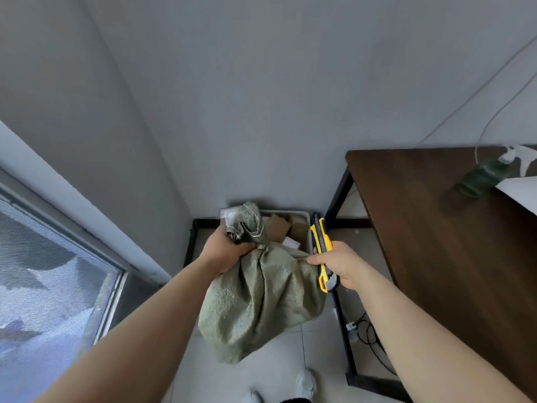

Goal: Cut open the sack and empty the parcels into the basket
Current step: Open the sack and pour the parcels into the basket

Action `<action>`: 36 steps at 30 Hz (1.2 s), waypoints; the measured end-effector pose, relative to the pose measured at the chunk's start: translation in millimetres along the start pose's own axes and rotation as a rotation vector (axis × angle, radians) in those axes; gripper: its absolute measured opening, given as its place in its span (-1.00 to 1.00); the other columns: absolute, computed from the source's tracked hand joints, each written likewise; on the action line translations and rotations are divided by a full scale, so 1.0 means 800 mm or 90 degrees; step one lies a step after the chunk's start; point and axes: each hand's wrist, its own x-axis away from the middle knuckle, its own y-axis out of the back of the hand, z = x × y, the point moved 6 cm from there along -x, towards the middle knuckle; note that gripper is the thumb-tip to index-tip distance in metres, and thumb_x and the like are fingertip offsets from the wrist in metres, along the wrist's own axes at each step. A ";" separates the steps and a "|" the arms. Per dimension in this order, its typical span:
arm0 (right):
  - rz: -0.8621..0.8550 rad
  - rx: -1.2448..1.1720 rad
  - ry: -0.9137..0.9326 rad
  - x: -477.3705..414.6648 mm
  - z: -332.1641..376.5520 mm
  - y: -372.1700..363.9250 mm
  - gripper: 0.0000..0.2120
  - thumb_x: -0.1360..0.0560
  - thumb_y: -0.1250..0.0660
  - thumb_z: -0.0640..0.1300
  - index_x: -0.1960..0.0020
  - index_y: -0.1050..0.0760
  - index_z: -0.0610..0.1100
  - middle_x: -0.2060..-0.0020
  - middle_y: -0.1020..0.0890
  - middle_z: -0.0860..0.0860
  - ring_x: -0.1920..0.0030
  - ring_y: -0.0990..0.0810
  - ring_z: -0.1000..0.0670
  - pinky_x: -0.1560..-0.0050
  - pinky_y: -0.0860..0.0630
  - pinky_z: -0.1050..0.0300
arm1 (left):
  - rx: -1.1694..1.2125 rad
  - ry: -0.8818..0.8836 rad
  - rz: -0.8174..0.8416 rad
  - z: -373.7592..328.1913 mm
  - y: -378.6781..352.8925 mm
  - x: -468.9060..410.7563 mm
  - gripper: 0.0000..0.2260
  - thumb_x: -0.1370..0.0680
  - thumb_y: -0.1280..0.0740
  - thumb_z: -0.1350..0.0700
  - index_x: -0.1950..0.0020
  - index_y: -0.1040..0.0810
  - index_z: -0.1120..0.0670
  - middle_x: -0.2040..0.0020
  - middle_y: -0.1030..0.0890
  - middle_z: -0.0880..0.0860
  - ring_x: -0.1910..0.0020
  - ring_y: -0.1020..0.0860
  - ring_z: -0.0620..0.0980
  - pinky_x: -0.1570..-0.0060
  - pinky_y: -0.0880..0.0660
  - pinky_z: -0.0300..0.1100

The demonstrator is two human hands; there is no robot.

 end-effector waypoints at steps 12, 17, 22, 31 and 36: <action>-0.102 -0.052 -0.117 -0.219 -0.196 0.035 -0.89 -0.40 -0.41 -0.24 0.12 -0.49 -0.16 0.12 -0.64 -0.17 0.09 -0.62 -0.13 -0.02 -0.55 -0.06 | -0.077 0.124 -0.024 0.128 -0.202 -0.136 -0.73 -0.42 -0.45 0.06 0.05 -0.40 0.06 0.13 -0.55 0.02 0.16 -0.51 0.07 0.17 -0.38 -0.13; -0.151 -0.102 -0.164 -0.299 -0.293 0.050 -0.92 -0.46 -0.35 -0.27 0.14 -0.46 -0.15 0.18 -0.62 -0.13 0.08 -0.65 -0.11 -0.07 -0.54 -0.09 | -0.111 0.154 -0.020 0.192 -0.295 -0.185 -0.83 -0.47 -0.38 0.09 0.06 -0.41 0.04 0.17 -0.53 -0.02 0.22 -0.48 0.05 0.20 -0.38 -0.12; -0.200 -0.096 -0.174 -0.363 -0.375 0.056 -0.95 -0.49 -0.32 -0.23 0.13 -0.48 -0.21 0.23 -0.63 -0.15 0.13 -0.64 -0.12 0.03 -0.55 -0.10 | -0.096 0.159 0.001 0.252 -0.377 -0.238 -0.85 -0.48 -0.37 0.06 0.05 -0.42 0.03 0.16 -0.55 0.00 0.18 -0.50 0.08 0.19 -0.39 -0.11; -0.290 -0.064 -0.142 -0.520 -0.471 0.051 -0.89 -0.47 -0.31 -0.30 0.01 -0.53 -0.26 0.35 -0.54 -0.10 0.43 -0.49 -0.05 0.38 -0.46 0.13 | -0.093 0.123 0.008 0.348 -0.515 -0.331 -0.84 -0.49 -0.38 0.09 -0.01 -0.45 0.04 0.02 -0.60 0.07 0.05 -0.56 0.15 0.16 -0.38 -0.15; -0.300 0.043 -0.108 -0.613 -0.512 0.037 -0.81 -0.42 -0.43 -0.19 0.08 -0.44 -0.16 0.33 -0.46 0.01 0.29 -0.47 -0.08 0.30 -0.36 0.16 | -0.053 0.105 -0.038 0.406 -0.561 -0.355 -0.89 -0.51 -0.35 0.06 0.03 -0.48 0.05 0.14 -0.58 0.01 0.18 -0.47 0.03 0.20 -0.35 -0.15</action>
